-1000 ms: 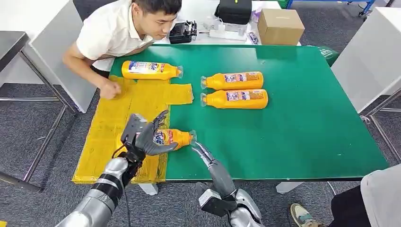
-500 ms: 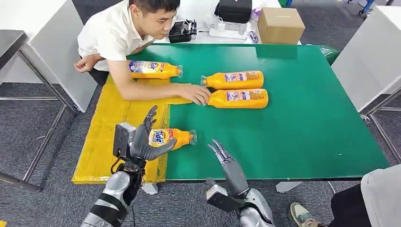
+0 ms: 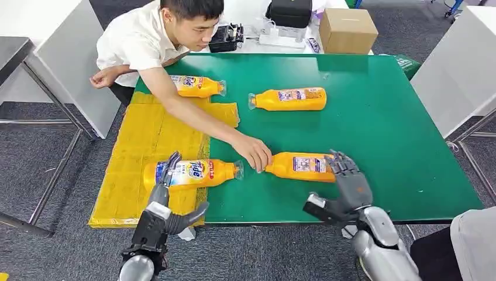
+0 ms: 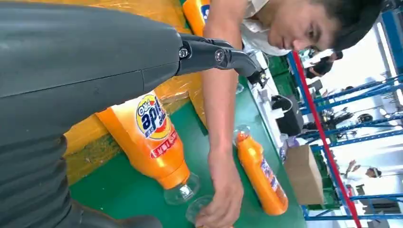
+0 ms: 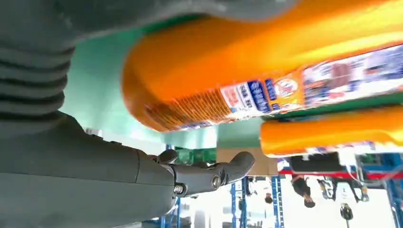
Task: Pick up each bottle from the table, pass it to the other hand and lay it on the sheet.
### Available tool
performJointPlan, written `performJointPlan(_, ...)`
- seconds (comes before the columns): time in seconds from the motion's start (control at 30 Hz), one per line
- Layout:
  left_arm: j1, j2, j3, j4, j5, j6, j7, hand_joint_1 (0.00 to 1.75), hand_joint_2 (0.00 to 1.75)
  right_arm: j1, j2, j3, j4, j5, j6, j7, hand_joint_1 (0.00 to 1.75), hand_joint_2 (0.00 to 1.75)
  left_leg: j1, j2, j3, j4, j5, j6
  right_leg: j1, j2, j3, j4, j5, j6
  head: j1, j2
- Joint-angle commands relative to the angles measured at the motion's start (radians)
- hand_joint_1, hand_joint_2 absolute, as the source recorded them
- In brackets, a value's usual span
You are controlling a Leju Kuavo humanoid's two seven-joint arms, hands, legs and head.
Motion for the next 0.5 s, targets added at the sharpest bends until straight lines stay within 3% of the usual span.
performJointPlan(0.03, -0.004, 0.011, 0.015, -0.006, 0.020, -0.011, 0.009, 0.00, 1.75, -0.147, 0.017, 0.011, 0.269, 0.052, 0.005, 0.014, 0.00, 1.75, -0.001, 0.003, 0.005, -0.001, 0.000, -0.001, -0.001, 0.002, 0.003, -0.001, 0.000, -0.001, 0.000, 0.000)
performJointPlan(0.37, -0.038, 0.011, 0.009, 0.019, 0.064, -0.027, -0.001, 0.00, 1.75, -0.224, 0.036, 0.047, 0.432, 0.080, 0.076, 0.037, 0.00, 1.75, 0.000, 0.003, 0.004, -0.001, 0.000, 0.000, 0.000, 0.002, 0.004, 0.000, 0.000, -0.001, 0.000, 0.000)
performJointPlan(0.43, -0.058, 0.011, -0.001, 0.038, 0.075, -0.034, -0.006, 0.00, 1.75, -0.259, 0.044, 0.056, 0.497, 0.086, 0.121, 0.049, 0.00, 1.75, -0.001, 0.003, 0.006, -0.001, 0.000, -0.001, 0.000, 0.002, 0.005, 0.000, 0.000, -0.001, 0.000, 0.000)
performJointPlan(0.5, -0.086, 0.013, -0.016, 0.065, 0.095, -0.042, -0.010, 0.00, 1.75, -0.304, 0.049, 0.079, 0.578, 0.094, 0.246, 0.063, 0.00, 1.75, 0.000, 0.003, 0.006, -0.002, 0.001, -0.001, 0.000, 0.000, 0.005, -0.001, 0.001, -0.001, 0.000, 0.000)
